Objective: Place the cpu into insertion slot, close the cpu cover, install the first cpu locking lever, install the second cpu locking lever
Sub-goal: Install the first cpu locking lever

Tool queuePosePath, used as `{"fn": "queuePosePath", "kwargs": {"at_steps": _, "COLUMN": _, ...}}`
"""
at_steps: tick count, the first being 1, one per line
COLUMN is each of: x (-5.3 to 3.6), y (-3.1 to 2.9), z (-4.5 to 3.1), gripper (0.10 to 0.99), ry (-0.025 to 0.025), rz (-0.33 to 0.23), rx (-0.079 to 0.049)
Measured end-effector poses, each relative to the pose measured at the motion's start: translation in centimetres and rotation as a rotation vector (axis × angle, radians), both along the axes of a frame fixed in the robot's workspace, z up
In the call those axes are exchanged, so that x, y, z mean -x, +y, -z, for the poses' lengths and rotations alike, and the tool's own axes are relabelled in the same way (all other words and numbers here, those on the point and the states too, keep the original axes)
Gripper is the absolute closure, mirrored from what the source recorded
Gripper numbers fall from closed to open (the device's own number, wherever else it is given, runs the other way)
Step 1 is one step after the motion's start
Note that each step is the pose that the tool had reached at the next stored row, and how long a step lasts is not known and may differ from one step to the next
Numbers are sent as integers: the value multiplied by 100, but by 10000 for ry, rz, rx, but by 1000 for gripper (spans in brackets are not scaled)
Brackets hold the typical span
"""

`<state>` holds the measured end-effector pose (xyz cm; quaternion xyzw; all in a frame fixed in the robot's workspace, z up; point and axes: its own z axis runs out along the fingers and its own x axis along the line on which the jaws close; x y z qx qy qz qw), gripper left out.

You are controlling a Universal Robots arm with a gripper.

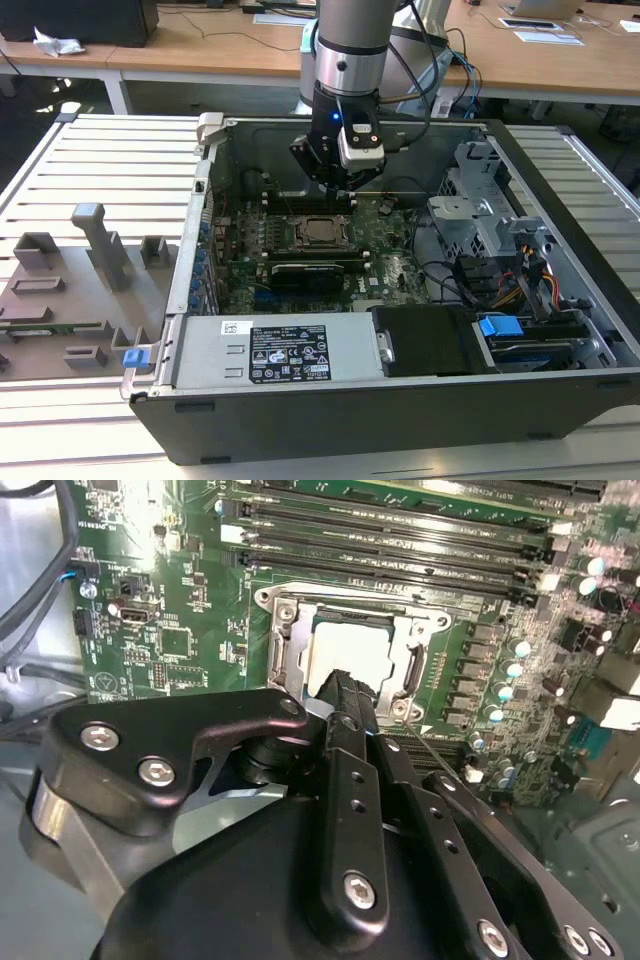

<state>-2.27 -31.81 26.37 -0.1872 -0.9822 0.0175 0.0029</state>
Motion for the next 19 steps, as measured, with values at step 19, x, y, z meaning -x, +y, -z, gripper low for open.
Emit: {"fn": "queuePosePath", "kwargs": {"at_steps": 19, "x": 0, "y": 0, "z": 0, "gripper": 980, "ry": 1, "rz": -2370, "rx": 0}}
